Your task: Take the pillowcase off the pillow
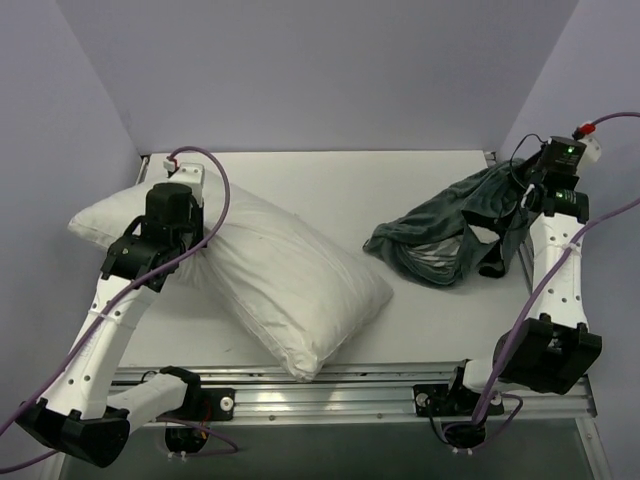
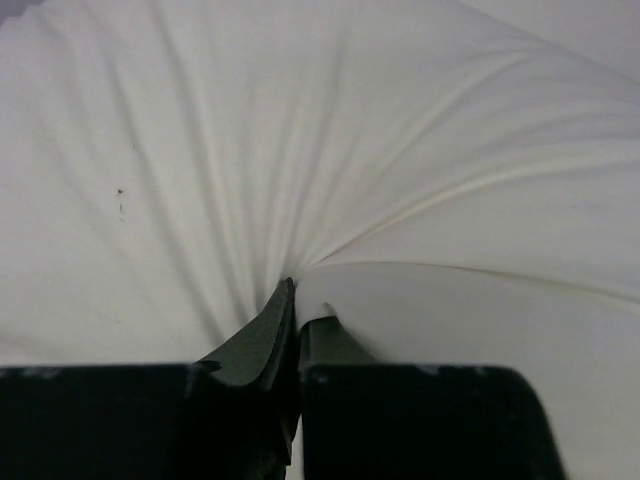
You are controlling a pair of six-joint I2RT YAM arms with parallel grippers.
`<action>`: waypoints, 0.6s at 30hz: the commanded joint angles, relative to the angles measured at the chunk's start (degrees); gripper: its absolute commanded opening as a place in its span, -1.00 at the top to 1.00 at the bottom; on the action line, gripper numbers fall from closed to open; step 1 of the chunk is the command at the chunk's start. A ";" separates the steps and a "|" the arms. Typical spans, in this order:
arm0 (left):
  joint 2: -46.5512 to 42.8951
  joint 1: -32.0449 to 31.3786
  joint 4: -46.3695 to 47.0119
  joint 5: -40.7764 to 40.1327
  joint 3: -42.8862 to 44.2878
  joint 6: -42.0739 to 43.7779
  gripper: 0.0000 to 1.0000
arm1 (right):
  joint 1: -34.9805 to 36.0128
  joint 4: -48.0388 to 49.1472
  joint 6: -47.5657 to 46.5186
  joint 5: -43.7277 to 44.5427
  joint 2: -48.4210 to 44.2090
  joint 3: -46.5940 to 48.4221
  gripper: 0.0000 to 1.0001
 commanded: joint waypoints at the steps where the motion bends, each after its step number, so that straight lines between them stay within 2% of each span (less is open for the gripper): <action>1: -1.20 0.52 9.40 -3.24 6.79 1.16 0.95 | 0.51 2.99 -1.83 -0.67 -0.12 9.78 1.00; 7: 10.21 0.52 13.09 -1.05 19.00 1.52 0.95 | 4.89 1.40 -6.12 -7.44 9.71 28.85 1.00; 13: 24.71 0.79 15.91 -3.50 39.55 0.56 0.95 | 10.35 6.84 -7.46 -11.66 18.25 42.81 1.00; 15: 26.75 0.79 16.17 -3.59 43.69 -0.50 0.95 | 10.88 12.27 -7.37 -13.59 18.17 43.11 1.00; 18: 24.04 0.70 20.82 -3.07 41.35 -0.77 0.95 | 11.58 25.80 -5.97 -16.84 13.26 36.10 1.00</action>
